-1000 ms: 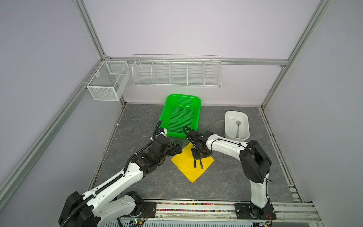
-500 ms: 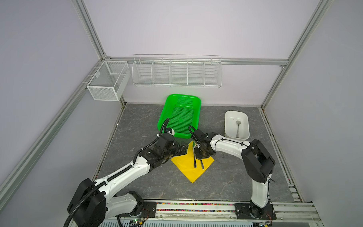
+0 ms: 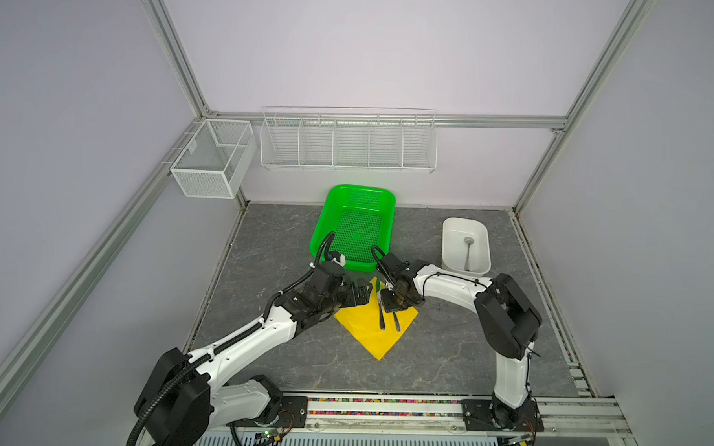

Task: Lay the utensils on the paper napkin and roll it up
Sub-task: 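Lower the fork onto the napkin beside the knife with the right gripper, then hold the fork on the napkin with the right gripper, adjusting its position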

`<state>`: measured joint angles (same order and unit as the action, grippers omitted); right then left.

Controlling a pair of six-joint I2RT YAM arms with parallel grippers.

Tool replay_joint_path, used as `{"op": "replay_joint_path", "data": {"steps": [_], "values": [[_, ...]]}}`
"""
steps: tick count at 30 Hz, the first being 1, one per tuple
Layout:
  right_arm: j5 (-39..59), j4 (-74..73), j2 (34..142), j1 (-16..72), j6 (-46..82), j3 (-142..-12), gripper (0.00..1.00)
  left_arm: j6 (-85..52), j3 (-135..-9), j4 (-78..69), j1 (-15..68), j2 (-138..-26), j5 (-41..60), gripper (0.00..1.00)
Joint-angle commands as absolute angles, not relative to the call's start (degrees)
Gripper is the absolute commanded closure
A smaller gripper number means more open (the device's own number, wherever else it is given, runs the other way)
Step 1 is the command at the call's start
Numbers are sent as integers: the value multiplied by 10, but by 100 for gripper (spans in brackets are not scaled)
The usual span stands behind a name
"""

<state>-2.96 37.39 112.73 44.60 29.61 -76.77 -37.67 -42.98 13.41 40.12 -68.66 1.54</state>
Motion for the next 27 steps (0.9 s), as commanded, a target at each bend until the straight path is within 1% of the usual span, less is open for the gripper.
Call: {"op": "replay_joint_path", "data": {"steps": [1, 7, 20, 27], "values": [[-32, 384, 1107, 442, 303, -771, 91, -370, -448, 128, 398, -691, 15, 0], [-26, 387, 1092, 442, 311, -781, 90, -370, -443, 128, 398, -686, 12, 0], [-1, 390, 1155, 437, 348, -827, 89, -372, -443, 131, 398, -680, 10, 0], [4, 378, 1160, 433, 363, -819, 89, -373, -440, 132, 398, -674, 7, 0]]}}
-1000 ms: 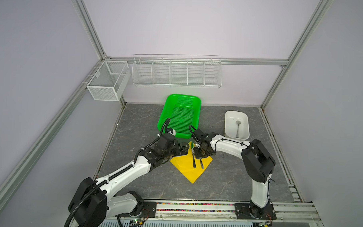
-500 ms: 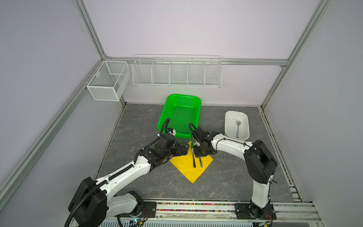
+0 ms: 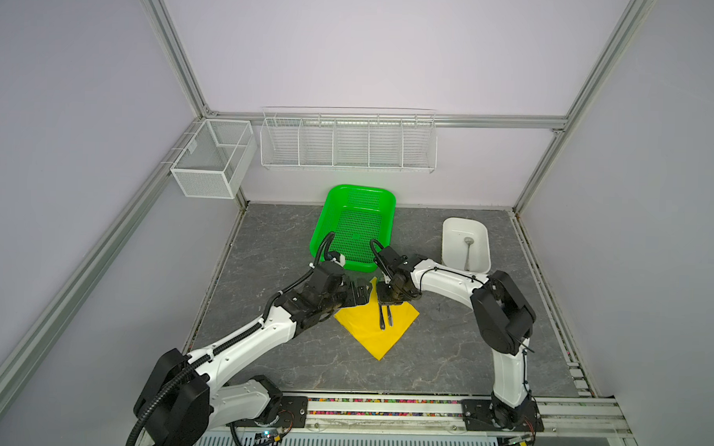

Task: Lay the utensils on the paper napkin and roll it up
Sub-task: 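Hold the fork on the napkin with the right gripper, adjusting its position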

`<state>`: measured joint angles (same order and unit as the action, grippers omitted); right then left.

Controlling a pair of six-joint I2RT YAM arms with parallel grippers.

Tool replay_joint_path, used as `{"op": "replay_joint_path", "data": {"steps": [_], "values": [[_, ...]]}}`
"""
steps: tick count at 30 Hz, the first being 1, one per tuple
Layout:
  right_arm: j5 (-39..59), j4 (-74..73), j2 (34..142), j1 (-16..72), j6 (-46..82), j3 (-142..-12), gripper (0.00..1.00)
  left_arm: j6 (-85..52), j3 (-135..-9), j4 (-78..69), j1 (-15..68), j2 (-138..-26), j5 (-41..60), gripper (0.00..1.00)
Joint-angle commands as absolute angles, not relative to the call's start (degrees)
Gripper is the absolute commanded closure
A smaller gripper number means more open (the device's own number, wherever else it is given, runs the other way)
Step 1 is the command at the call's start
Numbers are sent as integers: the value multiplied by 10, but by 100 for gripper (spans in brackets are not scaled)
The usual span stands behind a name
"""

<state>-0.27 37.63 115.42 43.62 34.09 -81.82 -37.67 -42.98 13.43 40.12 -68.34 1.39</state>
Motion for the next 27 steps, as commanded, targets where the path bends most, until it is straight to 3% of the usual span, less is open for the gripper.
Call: {"op": "replay_joint_path", "data": {"steps": [1, 27], "values": [[8, 376, 1160, 432, 363, -818, 89, -373, -440, 132, 398, -674, 9, 1], [6, 388, 1161, 435, 351, -804, 87, -372, -452, 129, 398, -687, 20, 0]]}}
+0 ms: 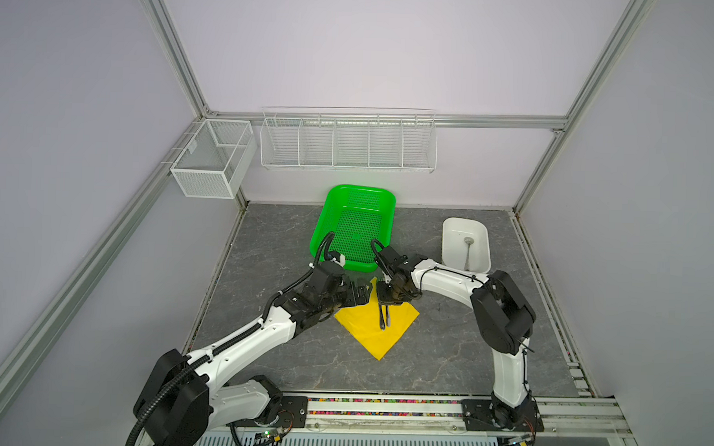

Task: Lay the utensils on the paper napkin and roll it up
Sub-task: 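Hold the fork on the napkin with the right gripper, adjusting its position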

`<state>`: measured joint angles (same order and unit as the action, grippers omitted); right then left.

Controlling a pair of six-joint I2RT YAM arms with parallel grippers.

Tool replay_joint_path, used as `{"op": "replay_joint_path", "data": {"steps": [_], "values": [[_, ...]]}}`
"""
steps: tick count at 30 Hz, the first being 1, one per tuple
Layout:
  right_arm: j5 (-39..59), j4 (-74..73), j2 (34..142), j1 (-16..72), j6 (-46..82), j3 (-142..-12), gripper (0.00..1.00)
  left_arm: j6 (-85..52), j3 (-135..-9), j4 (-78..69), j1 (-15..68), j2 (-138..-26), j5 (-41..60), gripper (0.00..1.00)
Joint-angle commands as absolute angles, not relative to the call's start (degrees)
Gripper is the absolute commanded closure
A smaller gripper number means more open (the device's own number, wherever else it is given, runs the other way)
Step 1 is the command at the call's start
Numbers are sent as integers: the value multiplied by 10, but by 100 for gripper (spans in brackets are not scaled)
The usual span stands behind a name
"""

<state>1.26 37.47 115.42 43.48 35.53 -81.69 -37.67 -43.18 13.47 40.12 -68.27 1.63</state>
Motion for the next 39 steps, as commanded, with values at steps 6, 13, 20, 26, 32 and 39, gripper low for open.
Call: {"op": "replay_joint_path", "data": {"steps": [6, 13, 20, 26, 32, 39], "values": [[16, 375, 1159, 435, 347, -796, 86, -374, -451, 129, 398, -689, 21, 0], [20, 371, 1156, 436, 339, -796, 86, -373, -451, 130, 398, -689, 19, 0], [27, 364, 1149, 436, 323, -791, 86, -372, -453, 129, 398, -693, 22, 0], [25, 361, 1141, 435, 325, -787, 86, -373, -453, 130, 398, -692, 21, 0], [28, 344, 1125, 432, 332, -775, 84, -373, -454, 131, 399, -693, 20, 0], [34, 339, 1116, 430, 330, -770, 83, -372, -457, 130, 398, -698, 23, 0]]}}
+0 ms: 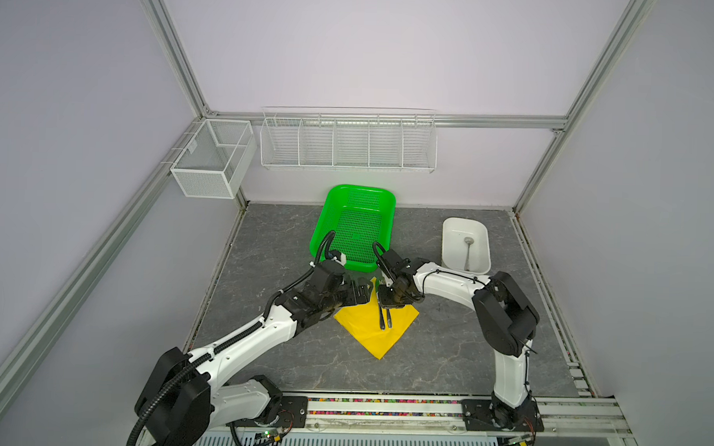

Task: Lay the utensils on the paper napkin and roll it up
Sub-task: 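Hold the fork on the napkin with the right gripper, adjusting its position, then release the fork and move the right gripper to the white tub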

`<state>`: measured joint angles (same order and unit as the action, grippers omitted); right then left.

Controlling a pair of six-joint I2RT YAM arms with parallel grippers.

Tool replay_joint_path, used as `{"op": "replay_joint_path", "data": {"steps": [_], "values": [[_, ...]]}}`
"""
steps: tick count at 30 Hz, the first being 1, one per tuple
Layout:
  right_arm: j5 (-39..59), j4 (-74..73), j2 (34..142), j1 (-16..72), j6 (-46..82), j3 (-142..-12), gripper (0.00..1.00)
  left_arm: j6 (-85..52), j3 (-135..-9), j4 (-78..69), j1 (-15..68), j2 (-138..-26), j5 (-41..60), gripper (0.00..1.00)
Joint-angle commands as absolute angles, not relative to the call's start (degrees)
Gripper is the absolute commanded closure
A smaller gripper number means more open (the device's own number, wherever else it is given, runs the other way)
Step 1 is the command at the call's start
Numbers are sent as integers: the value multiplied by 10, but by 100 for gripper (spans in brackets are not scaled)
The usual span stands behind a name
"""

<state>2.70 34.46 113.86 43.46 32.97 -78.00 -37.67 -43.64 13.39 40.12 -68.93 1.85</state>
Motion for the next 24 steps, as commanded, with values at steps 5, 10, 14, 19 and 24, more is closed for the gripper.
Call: {"op": "replay_joint_path", "data": {"steps": [5, 10, 14, 19, 24], "values": [[38, 331, 1113, 429, 330, -764, 84, -372, -456, 130, 398, -698, 24, 0], [35, 336, 1109, 428, 329, -764, 77, -373, -456, 131, 398, -698, 23, 0], [2, 329, 1068, 424, 328, -745, 70, -370, -460, 130, 398, -699, 25, 0], [-48, 315, 976, 400, 309, -713, 64, -365, -472, 131, 398, -710, 35, 1], [-117, 339, 903, 336, 277, -693, 59, -377, -483, 116, 399, -721, 36, 1]]}}
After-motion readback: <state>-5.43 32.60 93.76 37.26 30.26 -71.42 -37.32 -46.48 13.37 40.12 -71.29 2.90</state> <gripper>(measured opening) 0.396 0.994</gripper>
